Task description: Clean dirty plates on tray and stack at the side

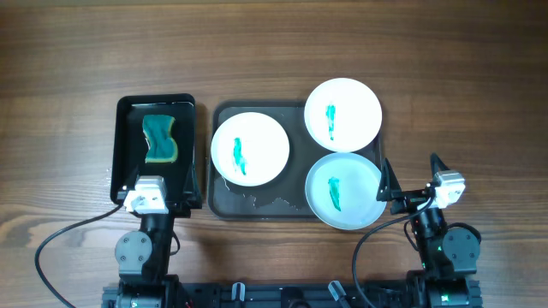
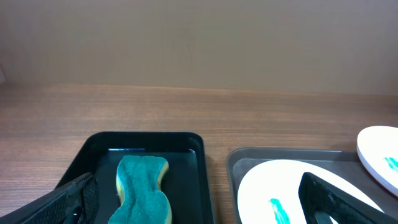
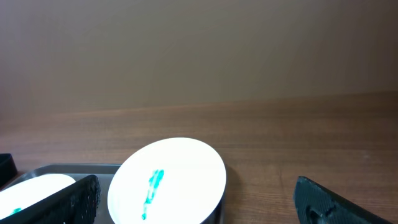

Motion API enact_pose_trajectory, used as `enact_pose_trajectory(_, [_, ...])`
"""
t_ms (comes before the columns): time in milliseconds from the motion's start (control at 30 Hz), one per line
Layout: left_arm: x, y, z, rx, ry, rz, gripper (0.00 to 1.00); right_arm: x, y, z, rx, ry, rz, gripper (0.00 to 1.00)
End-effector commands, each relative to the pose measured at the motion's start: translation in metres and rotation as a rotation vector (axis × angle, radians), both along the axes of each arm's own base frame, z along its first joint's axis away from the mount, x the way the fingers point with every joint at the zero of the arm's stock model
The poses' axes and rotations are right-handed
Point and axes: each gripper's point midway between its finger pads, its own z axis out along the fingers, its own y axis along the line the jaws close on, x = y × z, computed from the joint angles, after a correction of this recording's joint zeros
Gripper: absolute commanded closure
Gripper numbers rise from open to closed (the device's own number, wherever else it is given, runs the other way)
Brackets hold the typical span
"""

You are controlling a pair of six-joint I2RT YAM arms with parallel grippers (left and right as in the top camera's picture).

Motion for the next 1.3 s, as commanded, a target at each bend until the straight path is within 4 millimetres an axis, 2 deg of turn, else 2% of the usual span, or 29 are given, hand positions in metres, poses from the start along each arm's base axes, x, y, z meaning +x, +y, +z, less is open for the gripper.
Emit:
enact_pose_trajectory(0, [0.0,0.0019,-0.0007,0.019,-0.005,0.01,0.0,-0.0003,0.0007,0.0011,0.014,-0.004,0.006,0.0])
enact_pose_trajectory(800, [0.0,0.0018,-0.0007,0.019,-0.005,0.01,0.0,0.0,-0.0012,0.0012,0.007,-0.005,-0.005,0.0])
enact_pose_trajectory(900, [0.0,0.0018,-0.0007,0.019,-0.005,0.01,0.0,-0.0001,-0.0004,0.0012,0.05,0.001,-0.001,0.0])
enact_pose_trajectory(1067, [0.0,0.0019,-0.0007,0.02,-0.005,0.01,0.0,0.0,-0.0012,0.0011,-0.069,-0.015,-0.004,0.0])
enact_pose_trajectory(1267, [0.0,0.0019,-0.0009,0.02,-0.004,0.01,0.0,-0.0005,0.0023,0.0012,-0.069,-0.016,0.017,0.01])
